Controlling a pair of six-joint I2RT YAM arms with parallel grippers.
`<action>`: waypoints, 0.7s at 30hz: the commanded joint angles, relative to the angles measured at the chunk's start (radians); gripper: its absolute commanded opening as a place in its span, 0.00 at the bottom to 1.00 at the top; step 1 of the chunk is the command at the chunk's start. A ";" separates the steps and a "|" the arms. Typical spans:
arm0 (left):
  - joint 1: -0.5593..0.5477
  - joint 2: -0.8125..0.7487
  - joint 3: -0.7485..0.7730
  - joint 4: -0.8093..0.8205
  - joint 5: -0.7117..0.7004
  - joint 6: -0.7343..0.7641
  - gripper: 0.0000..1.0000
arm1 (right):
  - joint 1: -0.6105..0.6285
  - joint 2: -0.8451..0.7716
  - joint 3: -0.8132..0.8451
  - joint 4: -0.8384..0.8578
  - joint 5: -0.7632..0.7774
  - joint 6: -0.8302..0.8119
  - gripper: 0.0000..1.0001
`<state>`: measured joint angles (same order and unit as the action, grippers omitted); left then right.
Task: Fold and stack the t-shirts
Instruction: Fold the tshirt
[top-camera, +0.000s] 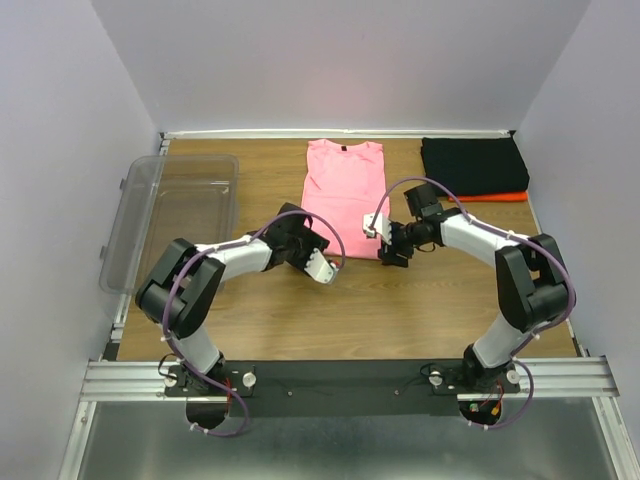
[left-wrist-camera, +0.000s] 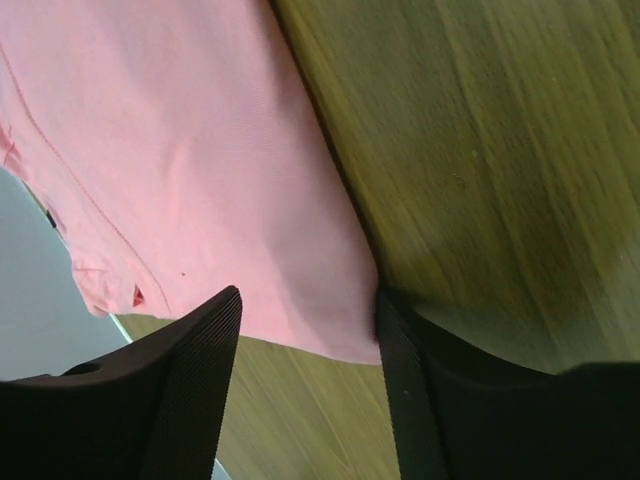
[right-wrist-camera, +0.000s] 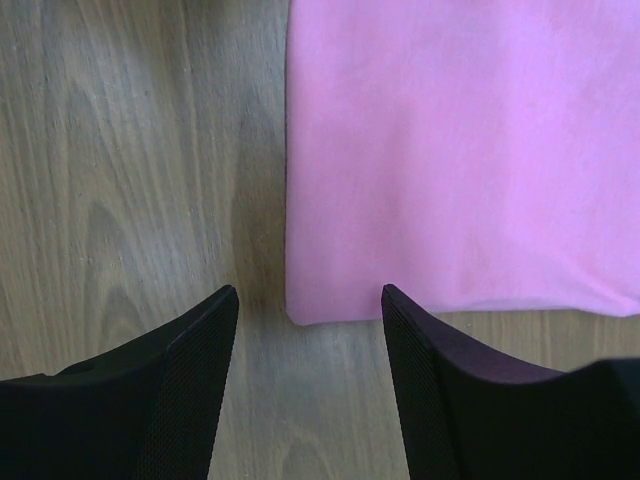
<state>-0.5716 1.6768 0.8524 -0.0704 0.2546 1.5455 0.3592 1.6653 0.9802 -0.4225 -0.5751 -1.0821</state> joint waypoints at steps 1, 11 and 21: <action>-0.004 0.040 0.011 -0.016 -0.028 -0.013 0.56 | 0.006 0.036 0.023 0.021 0.035 0.039 0.66; -0.013 0.037 0.024 -0.012 -0.021 -0.022 0.08 | 0.034 0.063 0.014 0.028 0.063 0.025 0.63; -0.039 -0.015 -0.012 -0.023 -0.002 -0.009 0.00 | 0.057 0.142 0.048 0.051 0.169 0.100 0.12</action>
<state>-0.5915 1.7042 0.8562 -0.0727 0.2386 1.5219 0.4126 1.7767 1.0367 -0.3744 -0.4740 -1.0046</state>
